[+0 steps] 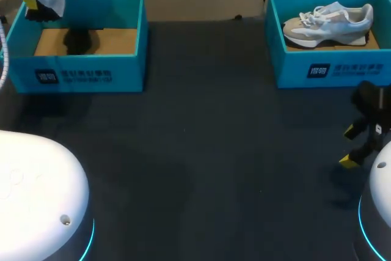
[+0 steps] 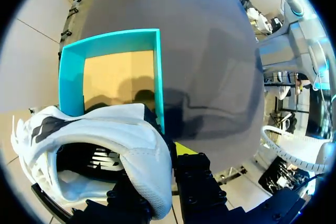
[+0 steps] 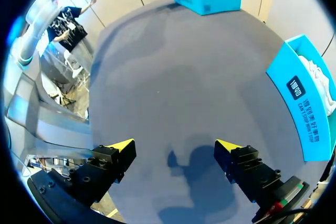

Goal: Take the shoe out of the shoebox, open the shoe tongue, remove and reinsert the insole, then place the shoe into the shoebox

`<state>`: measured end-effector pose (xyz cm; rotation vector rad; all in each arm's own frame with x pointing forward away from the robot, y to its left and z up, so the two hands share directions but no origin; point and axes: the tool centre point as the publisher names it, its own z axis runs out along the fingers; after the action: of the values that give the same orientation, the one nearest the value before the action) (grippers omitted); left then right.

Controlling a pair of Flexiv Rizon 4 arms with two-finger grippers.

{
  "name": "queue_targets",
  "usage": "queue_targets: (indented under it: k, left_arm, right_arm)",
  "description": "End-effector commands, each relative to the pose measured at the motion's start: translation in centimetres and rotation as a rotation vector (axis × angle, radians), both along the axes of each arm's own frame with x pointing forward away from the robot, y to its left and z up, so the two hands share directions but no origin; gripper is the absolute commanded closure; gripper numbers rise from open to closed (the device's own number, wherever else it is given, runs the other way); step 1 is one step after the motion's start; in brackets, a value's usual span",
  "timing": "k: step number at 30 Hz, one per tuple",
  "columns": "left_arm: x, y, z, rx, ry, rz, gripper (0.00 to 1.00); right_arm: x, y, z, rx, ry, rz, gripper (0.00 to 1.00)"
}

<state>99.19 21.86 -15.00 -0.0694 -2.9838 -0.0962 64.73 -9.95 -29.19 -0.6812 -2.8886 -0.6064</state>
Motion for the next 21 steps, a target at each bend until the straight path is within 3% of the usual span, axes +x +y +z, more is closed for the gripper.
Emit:
queue_targets:
  k: [1,9,15,21]
  left_arm:
    - [0.0,-0.1,0.2,0.003,-0.001,-0.002,1.00]
    - [0.0,-0.1,0.2,0.003,-0.001,-0.002,1.00]
    - [4.8,1.9,-1.3,0.022,-0.032,-0.024,1.00]
    - [6.5,3.5,-1.6,0.003,0.002,-0.187,1.00]
  right_arm:
    - [0.0,0.1,-0.1,-0.003,-0.001,-0.001,0.00]
    - [0.0,0.1,-0.1,-0.003,-0.001,-0.001,0.00]
    - [0.0,0.1,-0.1,-0.003,-0.001,-0.001,0.00]
    - [0.0,0.1,-0.1,-0.003,-0.001,-0.001,0.00]
